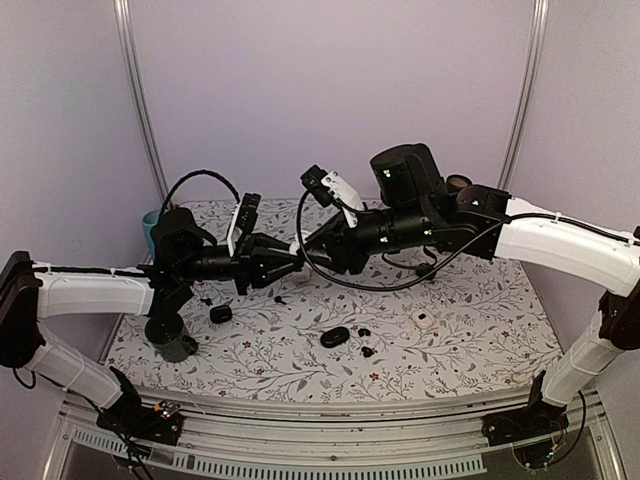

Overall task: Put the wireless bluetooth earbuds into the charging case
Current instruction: Insert the left earbud into the left side groove of the charging case.

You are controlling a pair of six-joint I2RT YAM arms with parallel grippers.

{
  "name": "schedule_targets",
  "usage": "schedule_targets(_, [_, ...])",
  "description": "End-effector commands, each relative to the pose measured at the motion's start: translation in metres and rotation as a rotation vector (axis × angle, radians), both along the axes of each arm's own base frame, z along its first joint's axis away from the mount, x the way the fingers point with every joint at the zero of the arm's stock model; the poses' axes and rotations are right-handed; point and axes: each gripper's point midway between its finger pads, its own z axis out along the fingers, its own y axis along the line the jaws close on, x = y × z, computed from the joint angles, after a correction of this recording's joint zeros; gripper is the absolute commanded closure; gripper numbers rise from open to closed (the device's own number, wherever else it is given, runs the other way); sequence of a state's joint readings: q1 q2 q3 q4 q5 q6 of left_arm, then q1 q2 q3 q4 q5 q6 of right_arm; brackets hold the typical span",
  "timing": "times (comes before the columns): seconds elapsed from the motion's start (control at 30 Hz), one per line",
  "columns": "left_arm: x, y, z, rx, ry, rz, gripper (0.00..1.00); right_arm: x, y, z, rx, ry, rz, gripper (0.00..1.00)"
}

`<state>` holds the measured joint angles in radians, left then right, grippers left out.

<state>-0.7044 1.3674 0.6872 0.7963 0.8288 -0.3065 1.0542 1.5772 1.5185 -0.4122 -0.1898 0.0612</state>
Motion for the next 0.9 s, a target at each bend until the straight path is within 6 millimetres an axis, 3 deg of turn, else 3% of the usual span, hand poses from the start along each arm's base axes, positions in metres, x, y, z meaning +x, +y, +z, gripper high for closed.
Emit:
schedule_targets(0.0, [-0.019, 0.003, 0.026, -0.072, -0.112, -0.045, 1.0, 0.015, -0.009, 0.01, 0.007, -0.007, -0.097, 0.65])
schedule_targets(0.37, [-0.016, 0.002, 0.026, -0.066, -0.108, -0.028, 1.0, 0.009, -0.015, 0.032, 0.074, -0.028, -0.091, 0.67])
schedule_targets(0.87, [-0.015, 0.001, 0.024, -0.059, -0.095, -0.035, 1.0, 0.006, -0.012, 0.036, 0.096, -0.029, -0.068, 0.72])
